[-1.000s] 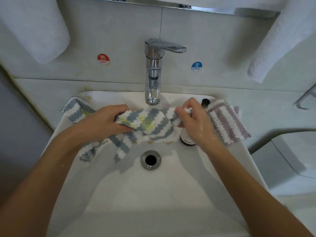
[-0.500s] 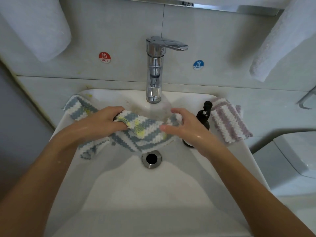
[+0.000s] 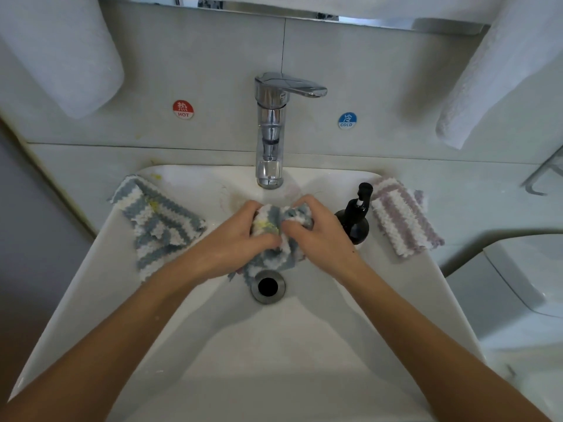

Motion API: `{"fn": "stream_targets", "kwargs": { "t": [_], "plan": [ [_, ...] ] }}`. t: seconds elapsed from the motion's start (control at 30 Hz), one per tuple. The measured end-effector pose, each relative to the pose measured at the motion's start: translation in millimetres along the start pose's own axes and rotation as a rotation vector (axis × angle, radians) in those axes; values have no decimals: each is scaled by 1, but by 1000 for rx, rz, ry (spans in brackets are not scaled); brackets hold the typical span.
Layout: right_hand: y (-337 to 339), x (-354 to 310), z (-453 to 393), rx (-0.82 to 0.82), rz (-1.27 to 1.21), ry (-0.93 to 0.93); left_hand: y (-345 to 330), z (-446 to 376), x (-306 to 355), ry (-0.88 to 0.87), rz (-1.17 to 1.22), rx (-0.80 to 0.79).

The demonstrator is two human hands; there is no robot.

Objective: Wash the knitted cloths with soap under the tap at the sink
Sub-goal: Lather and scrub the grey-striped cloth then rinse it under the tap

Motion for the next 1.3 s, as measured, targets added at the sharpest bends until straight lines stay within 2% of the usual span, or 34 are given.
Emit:
{"fn": "stream_targets", "kwargs": {
  "t": [0.07,0.2,0.27,0.37,0.43,0.53,0.63,0.7,0.8,0.87,0.97,1.1,1.3],
  "plan": [
    [-1,-3,3,83,-185,7,-3,0,9,-81,112,170],
    [-7,-15,3,234,-443,-31,-16,2,27,-281,87,485],
    [-14,-18,4,308,-548,-73,-19,-2,28,-255,117,619],
    [-30,-17,11,312,-614,-95,-13,-12,17,-129,234,777],
    [-28,-14,7,326,-571,-91,-21,-10,15,-113,255,772],
    [-23,-3,-6,324,-562,-186,-42,-2,12,-35,260,710],
    [-37,2,1,278,-564,-239,-29,-19,-4,45,342,752],
    [-37,0,3,275,-567,-215,-24,-20,-4,41,351,789],
    [-25,2,-15,297,-602,-259,-42,-5,11,-22,276,754],
    [-27,6,-12,326,-603,-270,-41,-10,6,-7,298,719],
    [-36,2,7,331,-586,-197,-26,-26,-9,29,357,748],
    [-24,1,-14,322,-618,-254,-41,-3,17,-69,290,764],
    [-32,7,2,308,-634,-206,-31,-19,7,-38,327,771]
  ]
}}
Point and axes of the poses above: each hand's wrist, its own z-axis away from the middle knuckle, its own y-axis out of the back of the hand, x = y × z, the point moved 5 cm from there along -z, towards the middle knuckle, and after that the axes turned 15 degrees about -y, right-handed, at the moved point
